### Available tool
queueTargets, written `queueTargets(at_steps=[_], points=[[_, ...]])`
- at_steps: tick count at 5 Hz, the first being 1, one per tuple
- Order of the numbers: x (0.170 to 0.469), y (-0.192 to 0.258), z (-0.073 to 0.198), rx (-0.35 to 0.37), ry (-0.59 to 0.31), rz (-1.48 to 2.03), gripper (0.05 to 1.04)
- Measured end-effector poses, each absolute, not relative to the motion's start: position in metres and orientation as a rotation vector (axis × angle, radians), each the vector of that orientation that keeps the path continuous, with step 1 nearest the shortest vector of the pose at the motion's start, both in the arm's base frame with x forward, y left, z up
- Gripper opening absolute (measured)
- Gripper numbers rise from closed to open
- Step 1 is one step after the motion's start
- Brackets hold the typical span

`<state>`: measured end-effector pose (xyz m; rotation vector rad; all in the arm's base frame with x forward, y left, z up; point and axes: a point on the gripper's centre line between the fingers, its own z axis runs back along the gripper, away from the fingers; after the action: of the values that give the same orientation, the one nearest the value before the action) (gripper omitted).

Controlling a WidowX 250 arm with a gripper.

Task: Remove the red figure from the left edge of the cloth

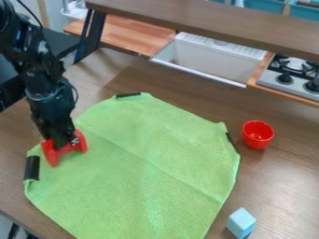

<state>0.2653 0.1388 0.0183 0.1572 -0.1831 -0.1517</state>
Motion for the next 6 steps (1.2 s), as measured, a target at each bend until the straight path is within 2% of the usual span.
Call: queueTargets(at_steps=[1, 3, 4, 6], points=[[0.262, 0.139, 0.018, 0.121, -0.176, -0.123, 0.253], [0.277, 0.14, 0.039, 0.036, -0.192, -0.047, 0.253], [0.301, 0.156, 0.061, 0.047, -0.24, 0.044, 0.253], [0.342, 0.194, 0.051, 0.117, -0.233, 0.216, 0.253]])
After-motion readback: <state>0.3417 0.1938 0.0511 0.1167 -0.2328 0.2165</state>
